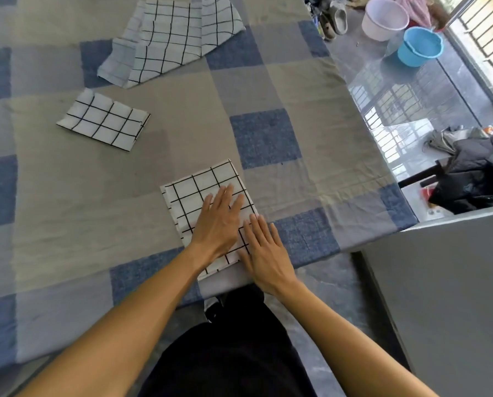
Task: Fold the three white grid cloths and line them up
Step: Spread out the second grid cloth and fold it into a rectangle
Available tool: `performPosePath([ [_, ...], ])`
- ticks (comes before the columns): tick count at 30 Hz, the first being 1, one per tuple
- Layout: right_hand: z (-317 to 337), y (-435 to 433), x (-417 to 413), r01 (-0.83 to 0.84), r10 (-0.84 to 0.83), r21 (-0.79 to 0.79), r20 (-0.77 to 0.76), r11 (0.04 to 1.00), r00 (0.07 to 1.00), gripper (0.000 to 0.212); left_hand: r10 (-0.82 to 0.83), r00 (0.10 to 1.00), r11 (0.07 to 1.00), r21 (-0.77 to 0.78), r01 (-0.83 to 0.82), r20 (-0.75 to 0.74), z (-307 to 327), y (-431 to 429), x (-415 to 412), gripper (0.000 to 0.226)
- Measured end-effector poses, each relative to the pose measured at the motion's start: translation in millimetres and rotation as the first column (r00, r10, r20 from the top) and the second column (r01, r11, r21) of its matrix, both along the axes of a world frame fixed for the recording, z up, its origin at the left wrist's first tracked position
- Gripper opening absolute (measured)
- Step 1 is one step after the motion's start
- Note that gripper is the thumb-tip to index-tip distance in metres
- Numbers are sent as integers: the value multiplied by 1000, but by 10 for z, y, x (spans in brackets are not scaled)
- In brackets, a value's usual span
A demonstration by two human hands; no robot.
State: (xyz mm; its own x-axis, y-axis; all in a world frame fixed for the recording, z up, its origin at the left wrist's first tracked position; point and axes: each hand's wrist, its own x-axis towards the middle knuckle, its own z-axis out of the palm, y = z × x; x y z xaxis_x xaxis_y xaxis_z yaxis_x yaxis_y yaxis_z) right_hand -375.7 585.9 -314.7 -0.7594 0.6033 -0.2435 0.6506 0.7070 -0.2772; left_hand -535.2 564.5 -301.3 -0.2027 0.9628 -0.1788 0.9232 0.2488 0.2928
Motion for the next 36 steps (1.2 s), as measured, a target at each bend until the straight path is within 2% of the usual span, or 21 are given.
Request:
performPosePath([
  [5,-68,72,-81,20,-22,-64,-30,998,999,72,-129,992,989,-80,127,-18,-44,376,-27,53],
  [7,-97,60,-53,18,-20,-56,-29,998,999,72,-105,994,988,-115,104,-4,-133,379,-78,57],
  [12,-153,28,68,22,-22,-16,-14,1000,1000,72,-19,995,990,-142,4,-99,-277,272,-304,67],
  [16,-98,29,33,50,-50,4,-52,999,997,68,24,989,995,-95,-38,-147,-227,327,-407,65],
  [20,-59,88,-170,64,-62,14,-111,998,992,62,-66,994,997,-40,62,-89,-211,506,-356,57],
  [25,-161,169,-342,65,-66,-11,-86,998,994,71,-107,992,991,-82,102,-65,-389,598,-392,59],
  [29,-243,105,-195,62,-62,10,-52,998,997,72,-41,998,999,-33,39,-49,-405,630,-499,61],
  [36,-194,159,-106,42,-40,26,-92,999,995,67,29,995,996,-78,-37,-96,-319,685,-549,58],
])
